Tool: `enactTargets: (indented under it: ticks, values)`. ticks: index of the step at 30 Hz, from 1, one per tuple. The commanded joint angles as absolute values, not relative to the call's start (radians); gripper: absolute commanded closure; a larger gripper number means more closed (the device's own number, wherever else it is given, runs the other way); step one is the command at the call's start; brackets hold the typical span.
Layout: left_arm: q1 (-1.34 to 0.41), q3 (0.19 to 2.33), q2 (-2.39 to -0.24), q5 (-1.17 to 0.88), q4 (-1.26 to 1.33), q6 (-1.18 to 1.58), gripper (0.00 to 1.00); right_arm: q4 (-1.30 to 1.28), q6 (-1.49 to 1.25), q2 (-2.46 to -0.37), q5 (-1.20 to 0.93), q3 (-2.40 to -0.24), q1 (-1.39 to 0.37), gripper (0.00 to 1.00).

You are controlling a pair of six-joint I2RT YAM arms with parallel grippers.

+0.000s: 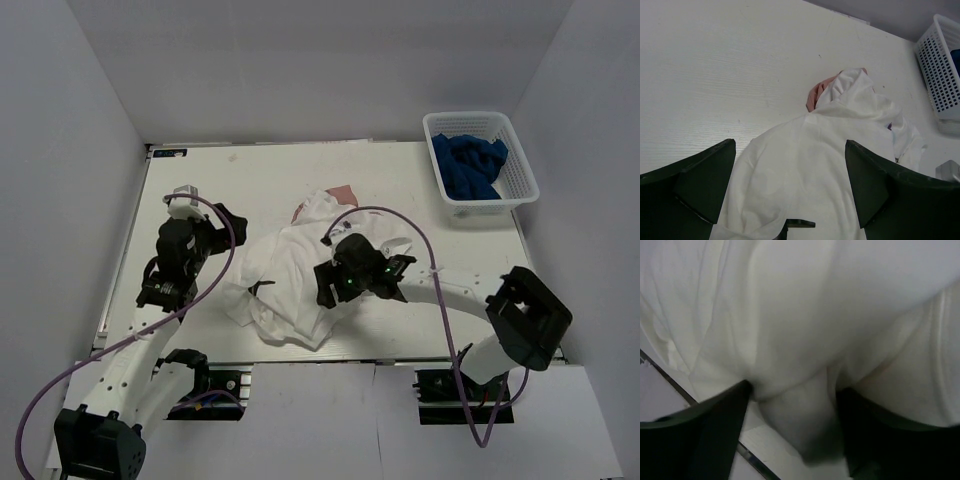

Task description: Fold and stack the t-shirts

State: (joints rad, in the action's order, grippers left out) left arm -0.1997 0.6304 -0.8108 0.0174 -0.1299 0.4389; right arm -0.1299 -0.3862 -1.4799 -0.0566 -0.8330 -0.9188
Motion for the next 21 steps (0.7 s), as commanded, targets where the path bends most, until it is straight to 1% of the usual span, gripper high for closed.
enactTargets:
  ticks: [1,2,3,4,5,6,7,9,10,12,13,18,21]
  values:
    - [-0.202,0.624,-0.815,0.028,-0.121,0.445,0.00,-0.101,-0.406,-1.538,-0.016,-0.902,-0.965,0.38]
    - [-0.202,0.624,-0.824,0.028,-0.121,0.445,0.00,-0.100,-0.416,-1.543,0.065,-0.916,-0.974,0.54]
    - [-0.202,0.624,-0.824,0.028,-0.133,0.445,0.00,-0.097,-0.425,-1.533,0.124,-0.923,-0.976,0.78]
    - [-0.202,0.633,-0.824,0.028,-0.133,0.445,0.00,-0.091,-0.440,-1.516,0.152,-0.942,-0.977,0.95]
    - [-0.202,0.634,-0.824,0.028,-0.133,0.445,0.00,-0.092,-0.455,-1.505,0.225,-0.960,-0.976,1.00]
    - [-0.202,0.634,-0.824,0.028,-0.133,0.445,0.00,-0.089,-0.462,-1.474,0.254,-0.971,-0.970,1.00]
    - [-0.202,0.634,-0.815,0.028,-0.133,0.445,0.00,-0.112,-0.468,-1.448,0.358,-1.021,-0.968,1.00]
    - [-0.202,0.634,-0.815,0.028,-0.143,0.454,0.00,-0.165,-0.463,-1.419,0.434,-1.067,-0.966,1.00]
    - [-0.202,0.634,-0.802,0.028,-0.143,0.454,0.00,-0.207,-0.463,-1.413,0.524,-1.145,-0.966,1.00]
    - [-0.202,0.634,-0.802,0.028,-0.143,0.454,0.00,-0.267,-0.462,-1.396,0.580,-1.199,-0.960,1.00]
    - [-0.202,0.624,-0.793,0.028,-0.143,0.454,0.00,-0.300,-0.456,-1.393,0.654,-1.272,-0.959,1.00]
    - [-0.202,0.624,-0.804,0.028,-0.143,0.454,0.00,-0.325,-0.396,-1.379,0.768,-1.452,-0.914,1.00]
    - [-0.202,0.624,-0.822,0.028,-0.143,0.454,0.00,-0.273,-0.319,-1.379,0.860,-1.549,-0.874,1.00]
